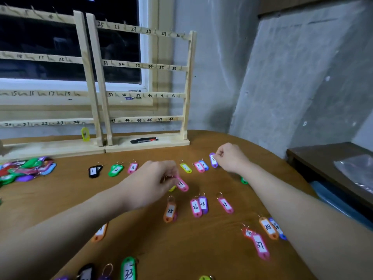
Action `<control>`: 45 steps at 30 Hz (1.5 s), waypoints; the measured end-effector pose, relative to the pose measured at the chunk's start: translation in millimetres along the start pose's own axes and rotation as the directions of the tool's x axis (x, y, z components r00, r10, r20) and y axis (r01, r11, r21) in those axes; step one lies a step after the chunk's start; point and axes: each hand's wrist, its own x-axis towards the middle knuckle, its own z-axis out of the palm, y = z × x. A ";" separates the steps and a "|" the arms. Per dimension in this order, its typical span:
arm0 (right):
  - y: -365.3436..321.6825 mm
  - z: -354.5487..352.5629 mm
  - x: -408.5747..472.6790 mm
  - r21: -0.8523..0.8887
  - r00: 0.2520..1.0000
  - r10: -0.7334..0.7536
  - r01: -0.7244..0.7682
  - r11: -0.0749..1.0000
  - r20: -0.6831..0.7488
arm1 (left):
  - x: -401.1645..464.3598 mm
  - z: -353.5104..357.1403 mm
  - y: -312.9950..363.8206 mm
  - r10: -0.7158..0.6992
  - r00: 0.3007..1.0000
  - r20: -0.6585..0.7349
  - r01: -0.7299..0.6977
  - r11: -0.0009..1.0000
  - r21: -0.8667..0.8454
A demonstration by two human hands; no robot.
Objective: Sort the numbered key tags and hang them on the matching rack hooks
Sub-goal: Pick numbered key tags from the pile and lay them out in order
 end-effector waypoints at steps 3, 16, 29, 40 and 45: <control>-0.6 6.1 8.6 -0.116 1.000 -0.008 0.007 0.993 -0.006 | 17.9 6.5 -2.2 -0.021 0.999 0.039 0.020 0.999 0.032; 0.8 5.1 18.9 -0.356 0.998 -0.033 0.048 0.933 0.048 | 47.2 -7.8 -28.7 -0.124 0.992 0.029 0.124 0.992 0.006; 27.5 -25.9 -70.3 0.058 0.986 -0.050 0.060 0.997 -0.161 | 51.4 40.4 28.0 0.006 0.988 0.153 0.033 0.968 -0.249; 62.8 -51.5 -141.5 0.075 0.985 -0.078 0.090 0.993 -0.153 | 78.9 89.5 64.4 0.190 0.951 0.245 -0.195 0.981 -0.004; 45.5 -55.2 -133.8 0.073 0.973 -0.138 0.154 0.985 -0.183 | 69.9 72.4 56.3 0.169 0.964 0.205 -0.191 0.977 0.092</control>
